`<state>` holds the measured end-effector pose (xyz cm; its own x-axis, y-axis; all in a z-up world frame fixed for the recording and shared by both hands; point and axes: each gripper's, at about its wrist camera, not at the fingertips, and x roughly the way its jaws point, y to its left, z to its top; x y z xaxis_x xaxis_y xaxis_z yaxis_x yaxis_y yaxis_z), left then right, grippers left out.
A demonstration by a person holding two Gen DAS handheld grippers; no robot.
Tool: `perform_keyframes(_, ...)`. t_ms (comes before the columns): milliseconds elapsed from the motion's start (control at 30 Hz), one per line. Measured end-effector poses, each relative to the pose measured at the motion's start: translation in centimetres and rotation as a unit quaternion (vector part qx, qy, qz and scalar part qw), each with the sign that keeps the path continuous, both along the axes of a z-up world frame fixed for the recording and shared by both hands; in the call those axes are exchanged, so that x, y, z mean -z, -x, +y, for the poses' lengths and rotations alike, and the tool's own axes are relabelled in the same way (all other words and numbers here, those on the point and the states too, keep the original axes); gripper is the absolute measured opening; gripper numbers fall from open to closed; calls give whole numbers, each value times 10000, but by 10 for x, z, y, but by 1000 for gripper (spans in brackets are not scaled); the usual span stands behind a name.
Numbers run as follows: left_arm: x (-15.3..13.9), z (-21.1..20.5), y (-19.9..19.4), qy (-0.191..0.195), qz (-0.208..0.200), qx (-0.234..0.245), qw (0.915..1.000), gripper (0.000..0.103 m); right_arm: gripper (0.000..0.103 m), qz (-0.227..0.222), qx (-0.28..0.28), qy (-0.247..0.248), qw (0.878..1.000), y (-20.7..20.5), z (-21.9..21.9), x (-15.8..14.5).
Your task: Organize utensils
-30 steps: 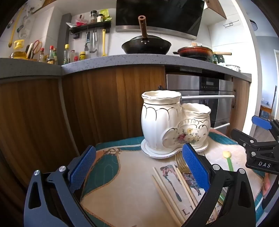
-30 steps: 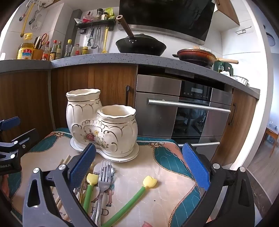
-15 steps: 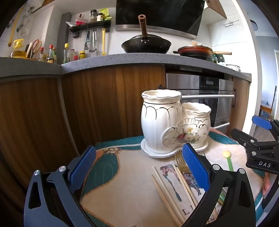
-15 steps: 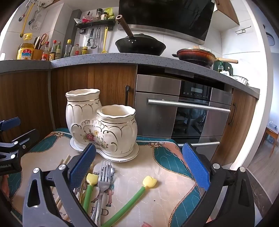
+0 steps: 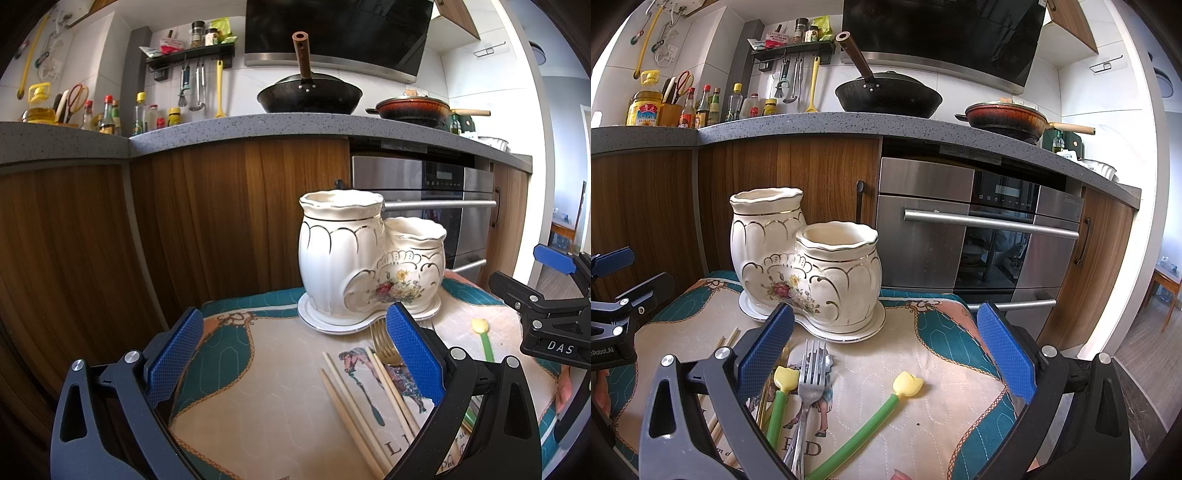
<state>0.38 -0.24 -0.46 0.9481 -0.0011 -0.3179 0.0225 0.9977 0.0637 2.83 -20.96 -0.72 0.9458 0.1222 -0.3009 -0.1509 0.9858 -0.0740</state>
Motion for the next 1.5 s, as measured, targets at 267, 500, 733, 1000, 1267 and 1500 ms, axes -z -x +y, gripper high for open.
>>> perform_keyframes(267, 0, 0, 0, 3, 0, 0, 10000, 98, 98, 0, 1, 0, 10000, 0, 0, 0)
perform_keyframes(500, 1, 0, 0, 0, -1, 2, 10000, 98, 98, -1, -1, -1, 10000, 0, 0, 0)
perform_keyframes(733, 0, 0, 0, 3, -1, 1, 10000, 98, 98, -1, 1, -2, 10000, 0, -1, 0)
perform_keyframes(1000, 1, 0, 0, 5, 1, 3, 10000, 98, 98, 0, 0, -1, 10000, 0, 0, 0)
perform_keyframes(1267, 0, 0, 0, 11, 0, 2, 10000, 98, 98, 1, 4, -2, 10000, 0, 0, 0)
perform_keyframes(1500, 0, 0, 0, 6, 3, 3, 10000, 98, 98, 4, 3, -4, 10000, 0, 0, 0)
